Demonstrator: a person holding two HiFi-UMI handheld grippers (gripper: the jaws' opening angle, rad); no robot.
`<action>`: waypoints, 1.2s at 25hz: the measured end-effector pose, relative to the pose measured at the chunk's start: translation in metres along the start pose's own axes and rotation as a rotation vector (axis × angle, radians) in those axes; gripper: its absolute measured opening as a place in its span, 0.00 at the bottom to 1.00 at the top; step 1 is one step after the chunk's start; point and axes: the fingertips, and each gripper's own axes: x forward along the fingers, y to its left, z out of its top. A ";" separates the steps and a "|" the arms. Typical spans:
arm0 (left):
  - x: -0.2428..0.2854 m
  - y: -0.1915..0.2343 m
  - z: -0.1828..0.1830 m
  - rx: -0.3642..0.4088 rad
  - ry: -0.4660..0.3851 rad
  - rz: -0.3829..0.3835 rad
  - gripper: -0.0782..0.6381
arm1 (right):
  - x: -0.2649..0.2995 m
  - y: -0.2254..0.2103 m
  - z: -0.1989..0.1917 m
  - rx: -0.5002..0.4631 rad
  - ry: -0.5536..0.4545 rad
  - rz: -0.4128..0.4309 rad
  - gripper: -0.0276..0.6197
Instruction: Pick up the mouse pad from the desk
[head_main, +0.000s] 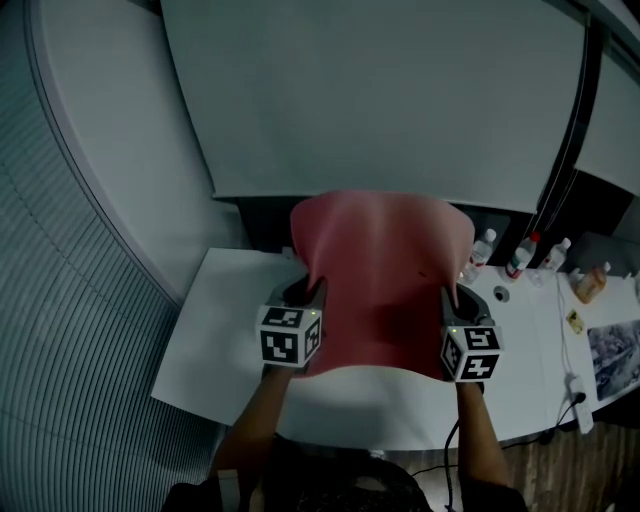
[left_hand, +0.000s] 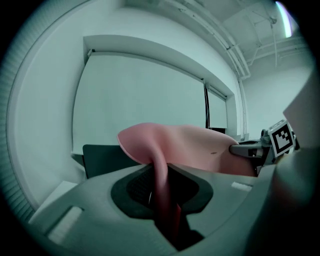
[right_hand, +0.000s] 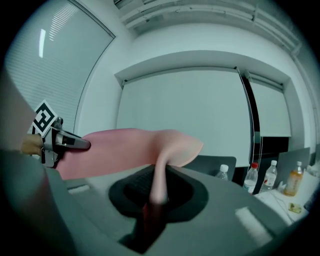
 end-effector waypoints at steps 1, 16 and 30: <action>-0.001 0.000 0.005 0.000 -0.010 0.004 0.21 | -0.001 -0.001 0.004 -0.005 -0.008 -0.005 0.13; -0.019 -0.015 0.076 0.037 -0.183 0.025 0.21 | -0.016 -0.005 0.073 -0.069 -0.159 -0.051 0.13; -0.039 -0.030 0.138 0.083 -0.334 0.034 0.21 | -0.041 -0.013 0.130 -0.131 -0.304 -0.099 0.13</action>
